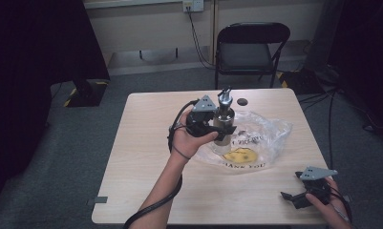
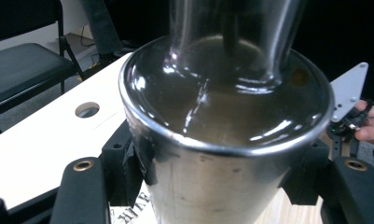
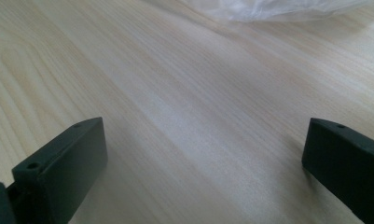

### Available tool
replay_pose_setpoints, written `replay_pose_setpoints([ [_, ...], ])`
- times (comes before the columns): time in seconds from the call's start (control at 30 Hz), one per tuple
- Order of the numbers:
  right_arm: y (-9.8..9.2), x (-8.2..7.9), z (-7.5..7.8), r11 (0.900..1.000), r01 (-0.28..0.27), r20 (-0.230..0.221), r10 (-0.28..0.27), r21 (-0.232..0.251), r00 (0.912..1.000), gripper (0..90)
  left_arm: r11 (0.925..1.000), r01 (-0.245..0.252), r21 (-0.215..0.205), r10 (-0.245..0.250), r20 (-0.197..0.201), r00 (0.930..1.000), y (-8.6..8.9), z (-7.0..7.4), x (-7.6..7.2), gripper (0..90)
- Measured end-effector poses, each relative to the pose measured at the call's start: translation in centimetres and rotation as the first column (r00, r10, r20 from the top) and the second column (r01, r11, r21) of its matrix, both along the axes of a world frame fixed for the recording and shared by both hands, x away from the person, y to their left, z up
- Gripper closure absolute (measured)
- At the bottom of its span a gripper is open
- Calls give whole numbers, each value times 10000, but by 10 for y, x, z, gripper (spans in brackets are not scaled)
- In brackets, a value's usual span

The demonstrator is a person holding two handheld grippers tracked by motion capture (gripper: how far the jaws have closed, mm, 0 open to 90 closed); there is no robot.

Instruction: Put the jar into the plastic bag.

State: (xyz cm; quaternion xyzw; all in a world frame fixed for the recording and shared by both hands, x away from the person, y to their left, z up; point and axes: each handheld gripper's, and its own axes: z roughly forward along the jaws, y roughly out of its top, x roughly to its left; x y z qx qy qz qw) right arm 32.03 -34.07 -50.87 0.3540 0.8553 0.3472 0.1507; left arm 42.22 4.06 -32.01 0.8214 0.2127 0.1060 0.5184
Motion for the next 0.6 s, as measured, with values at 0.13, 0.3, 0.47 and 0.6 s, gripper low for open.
replay_pose_setpoints([
  [0.13,0,0,0,10000,-2,2,2,-1,10000,0,9999,-104,35,104,-2,9999,-5,-3,5,348],
  [0.3,0,0,0,10000,1,2,-1,0,10000,0,9998,-171,76,171,14,9999,-11,-6,8,347],
  [0.47,0,0,0,10000,4,-9,-4,-2,10000,0,9996,-280,59,280,37,9996,-16,-11,12,348],
  [0.6,0,0,0,10000,5,-9,-5,0,10000,0,9991,-428,60,427,18,9991,-20,-14,15,348],
])
